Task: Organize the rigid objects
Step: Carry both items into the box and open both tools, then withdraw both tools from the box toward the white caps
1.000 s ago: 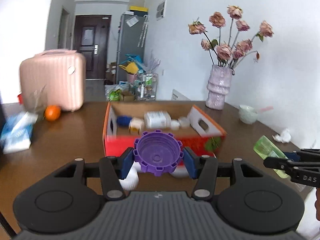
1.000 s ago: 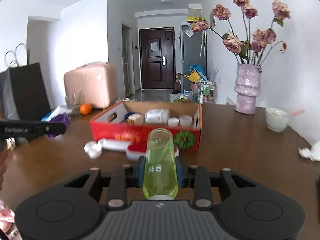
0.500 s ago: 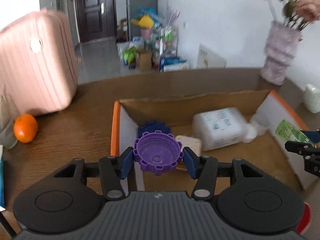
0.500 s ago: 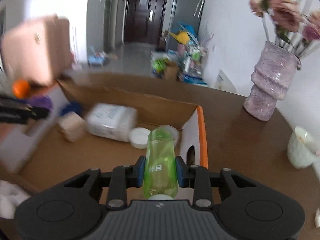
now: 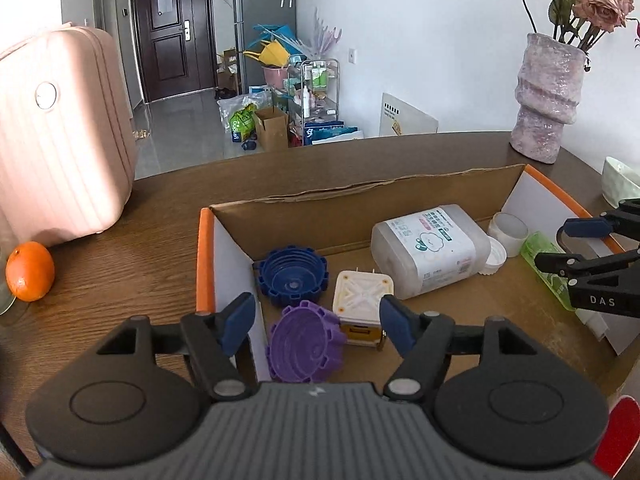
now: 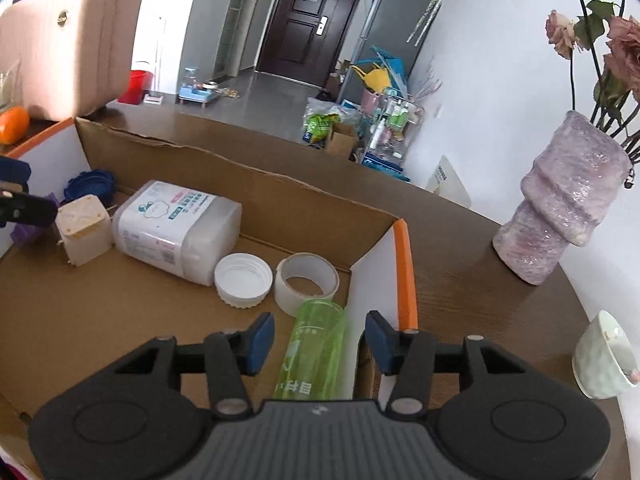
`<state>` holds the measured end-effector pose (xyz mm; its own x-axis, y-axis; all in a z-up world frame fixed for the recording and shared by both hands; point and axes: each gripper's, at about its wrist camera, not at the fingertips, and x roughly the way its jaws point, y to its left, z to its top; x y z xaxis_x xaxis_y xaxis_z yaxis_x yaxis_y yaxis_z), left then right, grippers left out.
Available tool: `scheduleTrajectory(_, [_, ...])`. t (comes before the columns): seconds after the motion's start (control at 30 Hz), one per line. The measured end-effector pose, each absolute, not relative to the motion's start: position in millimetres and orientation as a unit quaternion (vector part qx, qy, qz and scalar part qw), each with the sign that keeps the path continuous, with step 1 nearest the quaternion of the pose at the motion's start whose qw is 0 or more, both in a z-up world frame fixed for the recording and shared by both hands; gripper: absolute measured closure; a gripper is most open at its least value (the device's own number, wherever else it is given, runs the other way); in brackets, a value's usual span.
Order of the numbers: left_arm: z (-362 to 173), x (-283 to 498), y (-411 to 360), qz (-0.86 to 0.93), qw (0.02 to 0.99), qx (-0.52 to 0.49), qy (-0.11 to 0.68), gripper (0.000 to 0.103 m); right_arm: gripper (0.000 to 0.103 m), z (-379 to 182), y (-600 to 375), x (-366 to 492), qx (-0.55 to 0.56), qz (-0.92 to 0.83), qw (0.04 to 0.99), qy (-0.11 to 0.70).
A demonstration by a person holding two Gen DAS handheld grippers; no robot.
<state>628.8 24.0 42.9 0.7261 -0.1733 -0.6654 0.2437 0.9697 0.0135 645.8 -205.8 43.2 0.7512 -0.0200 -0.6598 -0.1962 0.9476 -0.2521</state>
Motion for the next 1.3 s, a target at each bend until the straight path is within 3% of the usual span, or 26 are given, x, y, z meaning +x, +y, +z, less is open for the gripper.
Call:
scheduleTrajectory(0.1, [43.4, 628.4, 23.3, -0.131, 0.923, 0.049, 0.359, 0.023, 0.05, 43.8, -205.5, 645.8, -0.159, 0.053, 0.922, 0.35])
scheduleTrajectory(0.37, [99.2, 591.7, 47.3, -0.119, 0.936, 0.027, 0.329, 0.022, 0.028, 70.6, -218.2, 621.0, -0.1, 0.082, 0.934, 0.332])
scheduleTrajectory(0.73, [167.2, 501.4, 59.7, -0.081, 0.954, 0.015, 0.288, 0.02, 0.022, 157.5, -241.9, 529.5, -0.062, 0.101, 0.954, 0.277])
scheduleTrajectory(0.83, [174.5, 468.2, 50.2, -0.083, 0.958, 0.03, 0.274, 0.018, 0.015, 169.8, -247.9, 497.1, -0.062, 0.105, 0.957, 0.264])
scheduleTrajectory(1.03, [185.3, 408.4, 40.7, -0.085, 0.967, 0.024, 0.239, 0.017, 0.015, 178.1, -256.6, 447.7, -0.052, 0.105, 0.961, 0.25])
scheduleTrajectory(1.13, [181.8, 379.3, 45.8, -0.088, 0.973, 0.001, 0.213, 0.006, 0.015, 179.1, -258.7, 417.3, -0.041, 0.109, 0.967, 0.225])
scheduleTrajectory(1.3, [152.3, 306.8, 51.9, -0.068, 0.982, -0.031, 0.174, 0.004, 0.015, 164.2, -265.1, 350.3, -0.01, 0.111, 0.978, 0.176])
